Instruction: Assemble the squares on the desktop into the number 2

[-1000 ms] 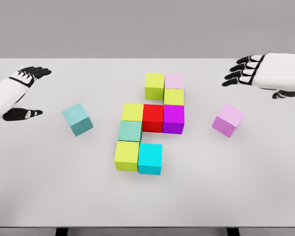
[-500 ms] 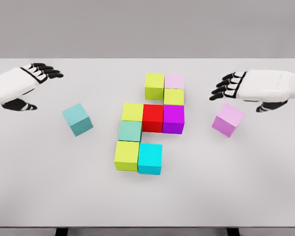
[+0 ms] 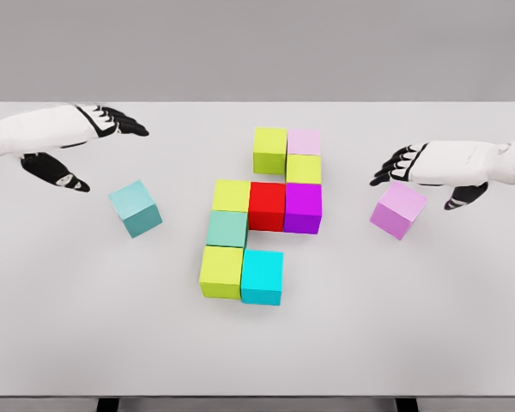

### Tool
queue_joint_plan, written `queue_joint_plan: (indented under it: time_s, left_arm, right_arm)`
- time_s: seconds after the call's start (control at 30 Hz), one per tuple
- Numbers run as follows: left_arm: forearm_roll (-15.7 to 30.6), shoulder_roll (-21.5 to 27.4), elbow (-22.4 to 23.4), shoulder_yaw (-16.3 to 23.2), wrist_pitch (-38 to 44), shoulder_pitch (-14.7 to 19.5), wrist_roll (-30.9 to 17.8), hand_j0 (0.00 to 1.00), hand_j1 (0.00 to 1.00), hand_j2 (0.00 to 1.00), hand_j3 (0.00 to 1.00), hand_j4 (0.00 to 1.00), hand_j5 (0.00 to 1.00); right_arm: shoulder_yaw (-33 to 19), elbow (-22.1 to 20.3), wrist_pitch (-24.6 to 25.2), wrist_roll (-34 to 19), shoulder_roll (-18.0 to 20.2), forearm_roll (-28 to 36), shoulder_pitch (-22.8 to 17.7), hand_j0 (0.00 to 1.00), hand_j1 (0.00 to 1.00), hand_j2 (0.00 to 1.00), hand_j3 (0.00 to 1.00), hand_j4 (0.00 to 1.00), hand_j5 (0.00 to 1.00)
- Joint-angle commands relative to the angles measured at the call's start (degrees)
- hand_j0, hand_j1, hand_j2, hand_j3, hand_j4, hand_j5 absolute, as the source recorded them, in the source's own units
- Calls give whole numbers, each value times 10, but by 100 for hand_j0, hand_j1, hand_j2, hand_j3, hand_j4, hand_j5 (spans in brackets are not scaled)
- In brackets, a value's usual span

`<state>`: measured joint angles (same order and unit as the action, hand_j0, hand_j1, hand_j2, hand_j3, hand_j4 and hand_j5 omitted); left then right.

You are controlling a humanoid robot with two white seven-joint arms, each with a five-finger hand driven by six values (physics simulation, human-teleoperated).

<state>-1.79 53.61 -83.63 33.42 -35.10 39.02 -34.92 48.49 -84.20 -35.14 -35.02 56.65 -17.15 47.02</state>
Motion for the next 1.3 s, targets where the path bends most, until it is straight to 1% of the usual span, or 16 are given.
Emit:
queue_joint_plan:
  time_s: [0.0,0.13,0.2,0.3,0.4,0.47,0.5,0.53,0.6,0.77,0.8,0.87,0.97,1.1,1.13,1.27]
  left_arm:
    - [4,-5,1,57,1,0,-1,100,100,100,100,100,100]
    - [3,-6,38,158,1,68,-1,100,100,100,100,100,100]
    - [0,-6,50,177,1,80,-1,100,100,100,100,100,100]
    - [-12,-6,54,177,1,83,-1,100,100,100,100,100,100]
    - [-30,-9,58,177,1,83,-1,100,100,100,100,100,100]
    - [-42,-21,71,177,1,83,-1,100,100,100,100,100,100]
    - [-59,-36,84,178,1,92,-1,100,100,100,100,100,100]
    - [-65,-43,92,178,1,94,-1,100,100,100,100,100,100]
    - [-75,-45,93,177,1,95,-1,100,100,100,100,100,100]
    - [-104,-57,94,178,1,94,-1,100,100,100,100,100,100]
    - [-117,-68,109,178,1,93,-1,100,100,100,100,100,100]
    - [-125,-75,120,178,1,92,-1,100,100,100,100,100,100]
    - [-137,-76,120,178,1,90,-1,100,100,100,100,100,100]
    - [-139,-81,120,178,1,89,-1,100,100,100,100,100,100]
    - [-155,-85,121,178,1,89,-1,100,100,100,100,100,100]
    - [-171,-98,136,178,1,88,-1,100,100,100,100,100,100]
  right_arm:
    - [1,11,1,0,-6,-3,0,100,100,100,100,100,100]
    - [16,21,1,0,-15,-5,1,100,100,100,100,100,100]
    - [18,24,1,0,-17,-9,1,100,100,100,100,100,100]
    - [23,24,1,0,-27,-16,1,100,100,100,100,100,100]
    - [26,24,1,0,-27,-17,1,100,100,100,100,100,100]
    - [27,24,1,0,-30,-19,2,100,100,100,100,100,100]
    - [28,25,1,0,-35,-29,2,100,100,100,100,100,100]
    - [35,31,1,0,-37,-30,2,100,100,100,100,100,100]
    - [35,44,1,0,-37,-34,4,100,100,100,100,100,100]
    - [35,52,1,0,-49,-43,9,100,100,100,100,100,100]
    - [35,59,1,0,-50,-44,9,100,100,100,100,100,100]
    - [35,67,1,0,-53,-57,11,100,100,100,100,100,100]
    - [37,78,1,0,-59,-58,13,100,100,100,100,100,100]
    - [39,78,1,0,-63,-58,13,100,100,100,100,100,100]
    - [41,79,1,0,-63,-58,13,100,100,100,100,100,100]
    - [50,85,1,0,-64,-59,13,100,100,100,100,100,100]
